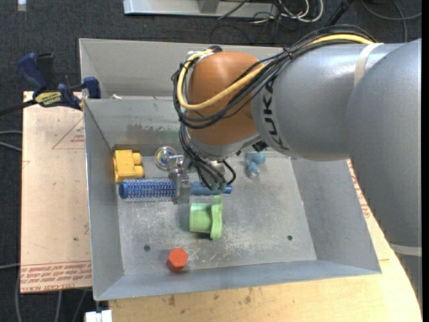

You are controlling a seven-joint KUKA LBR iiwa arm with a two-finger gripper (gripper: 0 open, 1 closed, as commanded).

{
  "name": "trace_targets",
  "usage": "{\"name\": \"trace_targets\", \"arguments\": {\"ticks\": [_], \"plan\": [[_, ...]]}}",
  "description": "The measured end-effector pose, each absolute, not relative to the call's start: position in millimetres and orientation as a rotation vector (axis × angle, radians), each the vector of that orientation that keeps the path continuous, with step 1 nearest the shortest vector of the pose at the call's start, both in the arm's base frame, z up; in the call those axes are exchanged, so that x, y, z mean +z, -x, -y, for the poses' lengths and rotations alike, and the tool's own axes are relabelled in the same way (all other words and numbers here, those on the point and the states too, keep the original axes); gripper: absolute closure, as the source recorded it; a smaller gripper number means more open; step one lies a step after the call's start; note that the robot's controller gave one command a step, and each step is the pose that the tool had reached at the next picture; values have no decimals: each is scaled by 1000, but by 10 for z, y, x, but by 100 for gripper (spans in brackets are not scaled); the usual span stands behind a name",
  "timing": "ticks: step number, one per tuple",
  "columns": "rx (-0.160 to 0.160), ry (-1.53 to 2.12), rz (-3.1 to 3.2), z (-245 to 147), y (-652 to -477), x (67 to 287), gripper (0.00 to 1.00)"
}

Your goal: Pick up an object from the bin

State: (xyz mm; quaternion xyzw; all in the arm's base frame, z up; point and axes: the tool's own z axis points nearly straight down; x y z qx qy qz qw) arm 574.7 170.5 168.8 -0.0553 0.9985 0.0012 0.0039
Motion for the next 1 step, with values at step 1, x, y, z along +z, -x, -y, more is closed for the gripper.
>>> {"name": "trace_targets", "arguments": {"ticks": [1], "plan": [[4, 159, -3128, -1766, -5651, 2993, 100]]}}
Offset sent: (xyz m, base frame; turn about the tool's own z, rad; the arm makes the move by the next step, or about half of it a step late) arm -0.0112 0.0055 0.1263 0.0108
